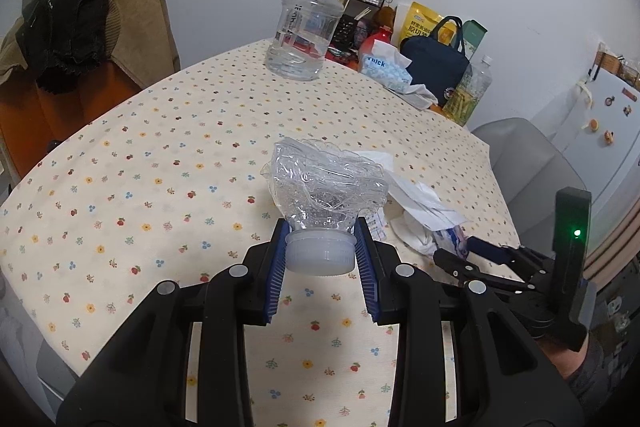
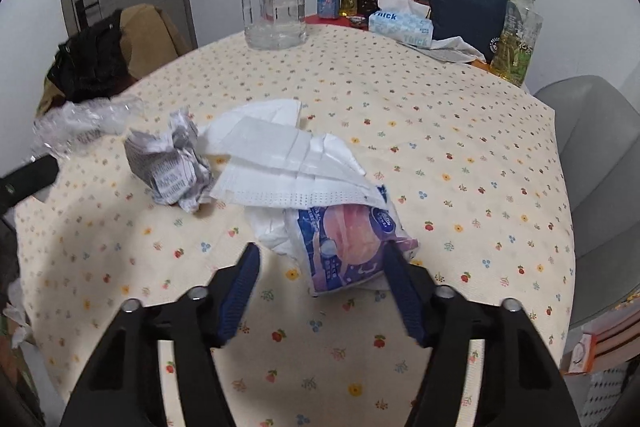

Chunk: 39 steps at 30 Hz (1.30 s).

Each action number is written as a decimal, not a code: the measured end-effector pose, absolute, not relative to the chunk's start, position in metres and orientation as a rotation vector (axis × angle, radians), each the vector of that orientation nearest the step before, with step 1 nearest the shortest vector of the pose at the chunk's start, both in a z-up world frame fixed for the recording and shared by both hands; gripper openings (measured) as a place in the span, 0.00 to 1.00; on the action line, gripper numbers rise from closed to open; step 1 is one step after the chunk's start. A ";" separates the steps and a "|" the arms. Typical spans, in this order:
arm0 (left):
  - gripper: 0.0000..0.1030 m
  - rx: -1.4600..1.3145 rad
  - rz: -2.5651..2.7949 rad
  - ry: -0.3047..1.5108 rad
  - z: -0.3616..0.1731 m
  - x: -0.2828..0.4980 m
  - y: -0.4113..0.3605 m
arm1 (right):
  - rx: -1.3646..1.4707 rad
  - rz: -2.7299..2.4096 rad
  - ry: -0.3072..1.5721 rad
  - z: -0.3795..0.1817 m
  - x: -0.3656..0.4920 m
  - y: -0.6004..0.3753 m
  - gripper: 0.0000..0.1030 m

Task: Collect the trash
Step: 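Hold the bottle in the left gripper while the right gripper grasps the tissue pack, then carry the crushed bottle and tissue pack over the white bin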

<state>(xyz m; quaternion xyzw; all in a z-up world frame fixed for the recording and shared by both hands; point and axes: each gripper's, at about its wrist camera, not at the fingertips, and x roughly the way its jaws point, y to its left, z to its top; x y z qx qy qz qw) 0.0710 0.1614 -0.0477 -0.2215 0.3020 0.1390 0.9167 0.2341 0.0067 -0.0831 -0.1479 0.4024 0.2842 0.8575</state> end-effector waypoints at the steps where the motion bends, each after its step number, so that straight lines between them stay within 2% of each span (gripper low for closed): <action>1: 0.32 -0.455 0.285 0.622 -0.048 0.071 0.161 | -0.311 0.599 0.855 -0.085 0.234 0.007 0.25; 4: 0.32 -0.454 0.275 0.619 -0.047 0.071 0.159 | -0.299 0.611 0.840 -0.077 0.230 0.000 0.11; 7: 0.32 -0.453 0.261 0.611 -0.044 0.071 0.154 | -0.240 0.602 0.821 -0.064 0.226 -0.016 0.08; 21: 0.32 -0.420 0.155 0.598 -0.033 0.090 0.113 | -0.094 0.623 0.804 -0.032 0.182 -0.089 0.08; 39: 0.32 -0.278 -0.104 0.646 -0.031 0.149 -0.012 | 0.051 0.396 0.763 -0.022 0.165 -0.221 0.08</action>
